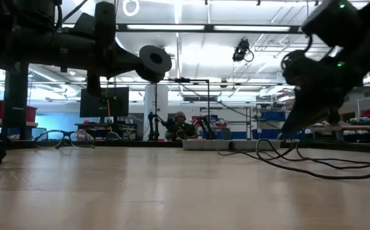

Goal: Coil cords
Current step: Coil the black wire onto the black spool

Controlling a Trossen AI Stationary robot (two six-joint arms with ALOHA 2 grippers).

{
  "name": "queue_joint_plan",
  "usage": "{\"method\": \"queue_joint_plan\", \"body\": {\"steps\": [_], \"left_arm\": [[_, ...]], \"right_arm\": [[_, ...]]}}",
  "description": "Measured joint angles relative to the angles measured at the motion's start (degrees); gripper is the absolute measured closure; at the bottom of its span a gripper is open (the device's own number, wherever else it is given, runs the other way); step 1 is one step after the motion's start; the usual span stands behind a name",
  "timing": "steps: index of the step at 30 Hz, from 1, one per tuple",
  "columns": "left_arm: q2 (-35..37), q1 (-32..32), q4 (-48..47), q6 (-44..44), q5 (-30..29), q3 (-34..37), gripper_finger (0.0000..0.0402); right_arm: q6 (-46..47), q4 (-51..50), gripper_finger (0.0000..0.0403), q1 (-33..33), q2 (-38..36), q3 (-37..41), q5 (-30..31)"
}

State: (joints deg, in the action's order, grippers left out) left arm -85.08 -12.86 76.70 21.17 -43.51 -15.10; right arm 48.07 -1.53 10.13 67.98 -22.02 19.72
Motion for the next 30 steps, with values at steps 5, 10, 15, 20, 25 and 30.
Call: {"method": "queue_joint_plan", "body": {"steps": [5,10,15,20,25,30], "left_arm": [[0.00,0.00,0.74,0.05,-0.94,-0.01,0.0401],[0.00,0.00,0.74,0.07,-2.68,-0.01,0.0402],[0.00,0.11,0.55,-1.67,-3.44,-0.01,0.0401],[0.00,0.11,0.15,-5.28,-5.30,0.01,0.0401],[0.00,0.11,-0.33,-8.64,-7.66,0.00,0.0401],[0.00,0.11,-2.60,-5.73,-7.67,-0.01,0.0401]], "right_arm": [[0.16,0.23,0.0403,-2.09,-11.43,5.29,-0.64],[-2.58,0.18,0.0401,-3.85,-19.60,8.49,-0.72],[-4.08,0.60,0.0393,-5.32,-23.43,10.17,-1.46],[-8.36,3.88,0.0369,-6.61,-23.49,10.25,-6.06],[-10.67,6.57,0.0335,-7.62,-23.43,10.25,-10.82],[-10.86,14.20,0.0307,-7.57,-21.66,10.24,-9.47]]}}
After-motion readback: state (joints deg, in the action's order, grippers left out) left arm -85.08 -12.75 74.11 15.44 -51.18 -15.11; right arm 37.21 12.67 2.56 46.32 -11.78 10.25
